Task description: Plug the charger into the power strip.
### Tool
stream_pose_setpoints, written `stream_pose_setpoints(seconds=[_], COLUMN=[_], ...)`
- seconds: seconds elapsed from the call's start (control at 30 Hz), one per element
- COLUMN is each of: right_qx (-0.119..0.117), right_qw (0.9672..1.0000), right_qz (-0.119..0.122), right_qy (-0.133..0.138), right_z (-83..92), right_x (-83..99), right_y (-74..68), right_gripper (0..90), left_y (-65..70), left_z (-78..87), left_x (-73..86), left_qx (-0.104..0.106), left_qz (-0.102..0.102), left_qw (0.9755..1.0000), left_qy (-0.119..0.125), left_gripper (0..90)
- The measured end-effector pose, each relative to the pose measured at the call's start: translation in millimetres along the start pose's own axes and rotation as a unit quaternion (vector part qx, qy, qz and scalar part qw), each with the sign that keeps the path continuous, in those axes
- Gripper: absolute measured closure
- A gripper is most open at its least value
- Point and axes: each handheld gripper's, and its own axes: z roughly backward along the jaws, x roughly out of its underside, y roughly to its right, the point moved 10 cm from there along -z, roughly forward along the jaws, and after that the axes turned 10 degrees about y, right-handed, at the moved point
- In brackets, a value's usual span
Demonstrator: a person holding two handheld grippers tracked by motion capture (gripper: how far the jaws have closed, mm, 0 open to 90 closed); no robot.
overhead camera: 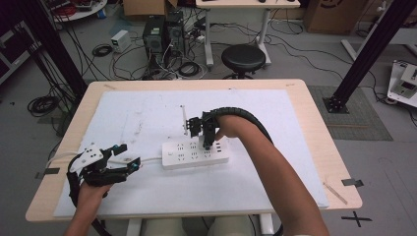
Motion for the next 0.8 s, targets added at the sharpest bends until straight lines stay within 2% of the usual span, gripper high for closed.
stream_pose_setpoints(seconds=[0.13, 0.37, 0.4, 0.6, 0.8], right_qx=[0.002, -0.003, -0.004, -0.018, -0.022], right_qw=[1.0000, 1.0000, 1.0000, 0.9996, 0.9995], right_qz=[0.007, -0.002, -0.009, -0.011, -0.007], right_qy=[0.002, 0.001, -0.002, -0.017, -0.022], right_z=[-0.8, -1.5, -1.6, -5.5, -9.0], right_x=[-0.4, 0.7, 0.4, -2.6, -1.8], right_y=[1.1, 1.1, 0.6, 2.3, 3.4], right_gripper=[63.9, 63.9, 63.9, 64.0, 63.8], left_y=[1.8, 1.6, 1.4, 0.8, 0.6], left_z=[-1.0, -1.5, -1.8, -3.7, -5.3], left_x=[0.6, -1.8, -1.5, -0.7, -0.3], left_qx=[0.004, 0.005, 0.005, 0.006, 0.008], left_qz=[-0.004, -0.003, -0.003, -0.002, -0.001], left_qw=[1.0000, 1.0000, 1.0000, 1.0000, 1.0000], left_qy=[-0.004, -0.003, -0.003, -0.001, -0.001], left_gripper=[23.8, 23.7, 23.8, 23.8, 23.8])
